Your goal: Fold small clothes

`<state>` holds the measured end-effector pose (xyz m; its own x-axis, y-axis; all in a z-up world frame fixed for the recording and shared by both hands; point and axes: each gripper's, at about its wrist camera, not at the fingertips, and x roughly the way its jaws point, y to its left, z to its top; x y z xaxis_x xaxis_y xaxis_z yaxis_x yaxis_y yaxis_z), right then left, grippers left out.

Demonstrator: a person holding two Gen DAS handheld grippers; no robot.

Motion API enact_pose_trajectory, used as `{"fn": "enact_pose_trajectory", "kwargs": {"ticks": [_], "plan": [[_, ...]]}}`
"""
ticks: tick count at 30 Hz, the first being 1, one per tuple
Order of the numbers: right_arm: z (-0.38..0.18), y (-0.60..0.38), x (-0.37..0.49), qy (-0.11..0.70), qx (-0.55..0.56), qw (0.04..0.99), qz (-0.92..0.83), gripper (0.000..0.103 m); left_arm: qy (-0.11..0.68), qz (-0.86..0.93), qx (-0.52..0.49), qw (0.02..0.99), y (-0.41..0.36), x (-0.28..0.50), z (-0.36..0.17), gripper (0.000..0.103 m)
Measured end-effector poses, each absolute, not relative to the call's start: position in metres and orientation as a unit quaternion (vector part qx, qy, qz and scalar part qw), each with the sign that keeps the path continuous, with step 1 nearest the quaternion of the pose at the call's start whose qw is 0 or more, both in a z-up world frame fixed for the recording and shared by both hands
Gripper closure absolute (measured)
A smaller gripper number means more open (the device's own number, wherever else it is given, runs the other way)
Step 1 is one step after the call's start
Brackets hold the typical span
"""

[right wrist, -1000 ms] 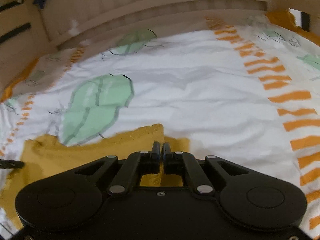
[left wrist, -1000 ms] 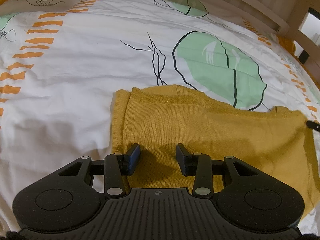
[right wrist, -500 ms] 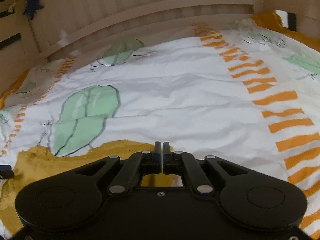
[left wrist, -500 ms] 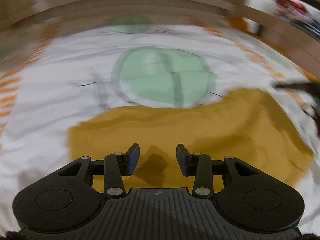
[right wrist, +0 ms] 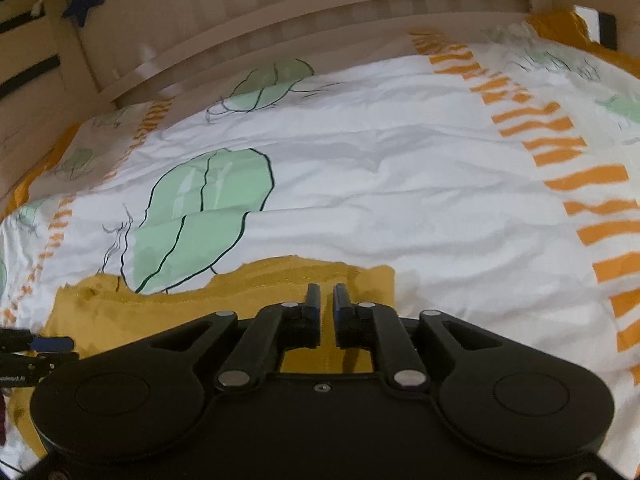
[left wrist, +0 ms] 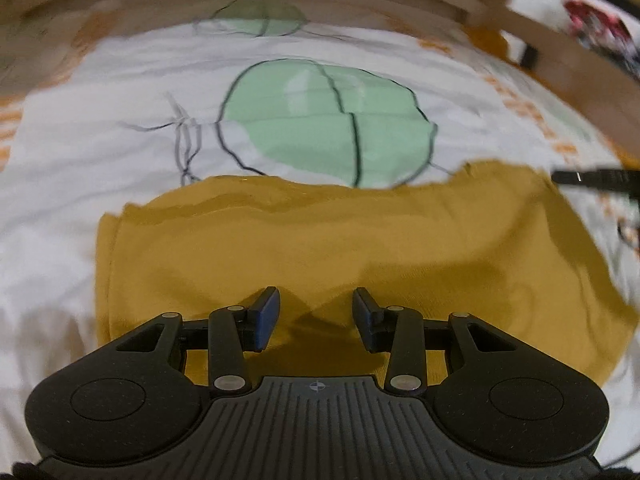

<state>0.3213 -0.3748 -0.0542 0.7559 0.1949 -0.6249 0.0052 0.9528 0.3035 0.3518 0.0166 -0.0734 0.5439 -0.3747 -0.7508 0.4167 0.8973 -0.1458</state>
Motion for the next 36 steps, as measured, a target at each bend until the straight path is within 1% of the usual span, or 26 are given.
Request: {"fn": "enact_pose_trajectory", "kwargs": {"ticks": [1,2,4,6,7,8,10,13,18,21,22,24,28,36], "plan": [[-0.054,-0.378,0.321,0.346,0.155,0.924,0.05,0.059,0.421,-0.222,0.021,0.88,0.018,0.353,-0.072,0.064],[-0.054,-0.38,0.321,0.346,0.163,0.922,0.049,0.045,0.42,-0.218,0.022,0.881,0.018,0.352,-0.07,0.064],[-0.054,-0.386,0.32,0.348,0.186,0.917,0.049,0.033,0.422,-0.207,0.017,0.883,0.019,0.352,-0.066,0.064],[-0.054,-0.391,0.32,0.355,0.209,0.91,0.055,0.029,0.43,-0.199,-0.008,0.881,0.025,0.355,-0.063,0.062],[-0.055,-0.394,0.32,0.362,0.222,0.903,0.06,0.024,0.435,-0.194,-0.028,0.879,0.029,0.355,-0.061,0.061],[-0.056,-0.396,0.321,0.368,0.231,0.898,0.064,0.021,0.441,-0.189,-0.044,0.876,0.032,0.355,-0.06,0.058],[-0.061,-0.4,0.321,0.382,0.254,0.885,0.075,0.017,0.449,-0.181,-0.069,0.872,0.037,0.357,-0.059,0.056],[-0.069,-0.404,0.32,0.408,0.275,0.867,0.085,0.014,0.453,-0.172,-0.076,0.871,0.041,0.357,-0.055,0.055],[-0.078,-0.406,0.311,0.439,0.278,0.849,0.096,0.01,0.457,-0.166,-0.09,0.869,0.043,0.357,-0.052,0.053],[-0.079,-0.406,0.307,0.452,0.281,0.839,0.116,0.005,0.461,-0.162,-0.097,0.867,0.047,0.357,-0.05,0.053],[-0.08,-0.407,0.306,0.456,0.286,0.833,0.124,0.003,0.462,-0.162,-0.1,0.866,0.048,0.357,-0.05,0.053],[-0.084,-0.408,0.302,0.463,0.306,0.82,0.141,0.002,0.465,-0.162,-0.107,0.864,0.05,0.357,-0.048,0.053],[-0.09,-0.413,0.293,0.459,0.342,0.804,0.159,0.0,0.466,-0.16,-0.115,0.863,0.055,0.357,-0.044,0.053],[-0.105,-0.423,0.292,0.416,0.408,0.793,0.176,0.0,0.471,-0.154,-0.127,0.859,0.064,0.36,-0.042,0.052]]}}
